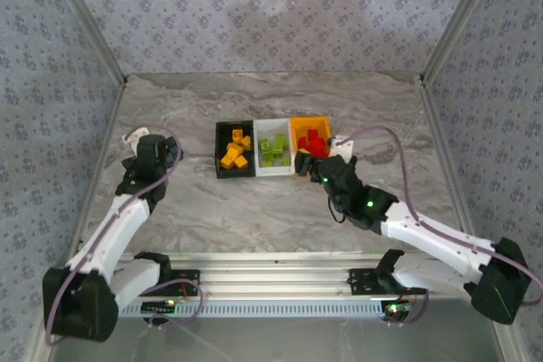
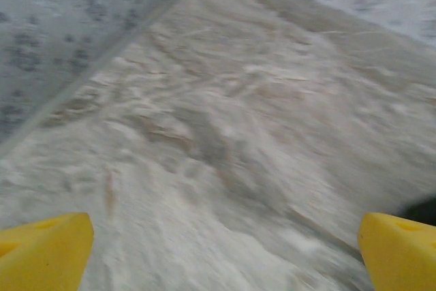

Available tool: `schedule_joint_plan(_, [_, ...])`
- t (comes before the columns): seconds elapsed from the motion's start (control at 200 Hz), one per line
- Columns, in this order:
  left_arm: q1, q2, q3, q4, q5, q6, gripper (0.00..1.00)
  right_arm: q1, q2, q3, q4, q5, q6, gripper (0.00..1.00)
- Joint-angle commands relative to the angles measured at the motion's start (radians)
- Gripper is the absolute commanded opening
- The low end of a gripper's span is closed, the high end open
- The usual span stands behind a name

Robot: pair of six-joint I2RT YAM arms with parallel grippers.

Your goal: Sort the legos into containers by color

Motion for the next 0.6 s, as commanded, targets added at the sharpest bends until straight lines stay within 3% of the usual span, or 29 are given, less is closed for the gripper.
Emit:
schedule_joint_plan(0.0, [0.037,0.121,0.02,0.115,-0.03,0.206,1.0,-0.045,-0.098,-0.071,-0.08,0.076,0.072,1.0])
schedule_joint_plan(0.06, [0.052,0.179,-0.003,0.179,-0.064,0.244,1.0,-0.065,-0.15,-0.11,-0.078,0.078,0.083,1.0])
schedule_joint_plan(0.2, [0.076,0.263,-0.072,0.421,0.042,0.265,1.0,-0.102,-0.223,-0.169,-0.094,0.093,0.074,1.0])
schedule_joint_plan(0.32, [0.077,0.332,-0.119,0.604,0.054,0.334,1.0,-0.126,-0.244,-0.188,-0.126,0.117,0.048,1.0])
schedule_joint_plan(0.48, [0.1,0.399,-0.14,0.701,0.181,0.341,1.0,-0.157,-0.261,-0.231,-0.076,0.114,-0.053,1.0])
schedule_joint_plan(0.595, [0.079,0.467,-0.305,1.076,0.241,0.393,1.0,-0.188,-0.265,-0.277,0.02,0.095,-0.126,1.0])
